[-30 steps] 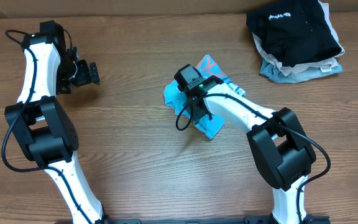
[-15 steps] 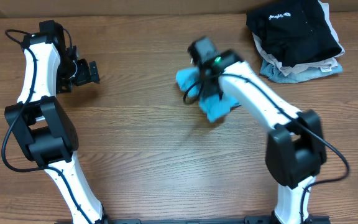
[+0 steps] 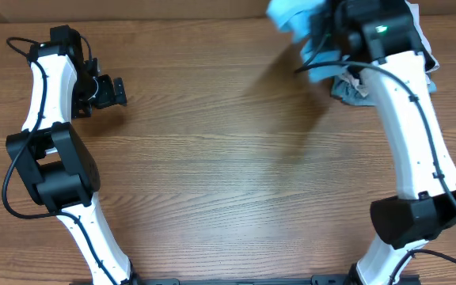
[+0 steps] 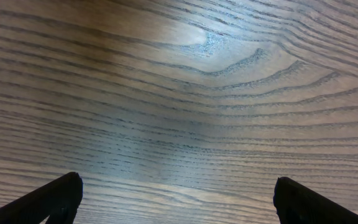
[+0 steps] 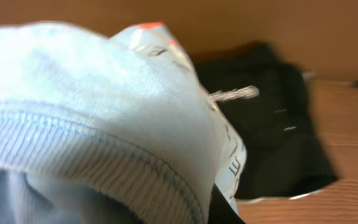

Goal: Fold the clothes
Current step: 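Carry the shirt to the top-right stack and place it on top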

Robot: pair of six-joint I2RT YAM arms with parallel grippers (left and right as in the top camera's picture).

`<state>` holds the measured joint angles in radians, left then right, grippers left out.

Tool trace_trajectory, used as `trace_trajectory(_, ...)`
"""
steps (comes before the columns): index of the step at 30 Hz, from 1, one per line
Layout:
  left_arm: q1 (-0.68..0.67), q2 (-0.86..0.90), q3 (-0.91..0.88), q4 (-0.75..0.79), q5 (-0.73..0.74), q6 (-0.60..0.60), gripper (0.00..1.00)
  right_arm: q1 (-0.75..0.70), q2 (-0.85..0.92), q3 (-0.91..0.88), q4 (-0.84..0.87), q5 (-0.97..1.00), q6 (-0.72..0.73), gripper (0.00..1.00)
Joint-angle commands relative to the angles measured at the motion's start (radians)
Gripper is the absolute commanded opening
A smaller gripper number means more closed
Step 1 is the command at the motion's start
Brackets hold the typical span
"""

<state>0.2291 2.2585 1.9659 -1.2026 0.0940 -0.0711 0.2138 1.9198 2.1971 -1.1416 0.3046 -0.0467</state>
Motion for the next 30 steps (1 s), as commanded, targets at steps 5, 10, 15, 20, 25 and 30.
trace_trajectory(5, -0.007, 0.011, -0.002, 0.006, 0.011, 0.012, 1.00, -0.154, 0.004, 0.043, 0.156, 0.085, -0.049, 0.04)
trace_trajectory(10, -0.007, 0.011, -0.002, 0.008, 0.009, 0.012, 1.00, -0.245, 0.057, 0.043, 0.265, 0.088, -0.113, 0.04)
trace_trajectory(15, -0.007, 0.011, -0.002, 0.010, 0.008, 0.012, 1.00, -0.304, 0.138, 0.043, 0.351, 0.087, -0.127, 0.04)
trace_trajectory(20, -0.007, 0.011, -0.002, 0.010, 0.008, 0.012, 1.00, -0.311, 0.220, 0.043, 0.382, 0.055, -0.145, 0.04)
trace_trajectory(25, -0.007, 0.011, -0.002, 0.010, 0.008, 0.011, 1.00, -0.286, 0.285, 0.043, 0.343, -0.019, -0.129, 0.04)
trace_trajectory(30, -0.007, 0.011, -0.002, 0.011, 0.008, 0.011, 1.00, -0.248, 0.329, 0.042, 0.269, -0.087, -0.129, 0.60)
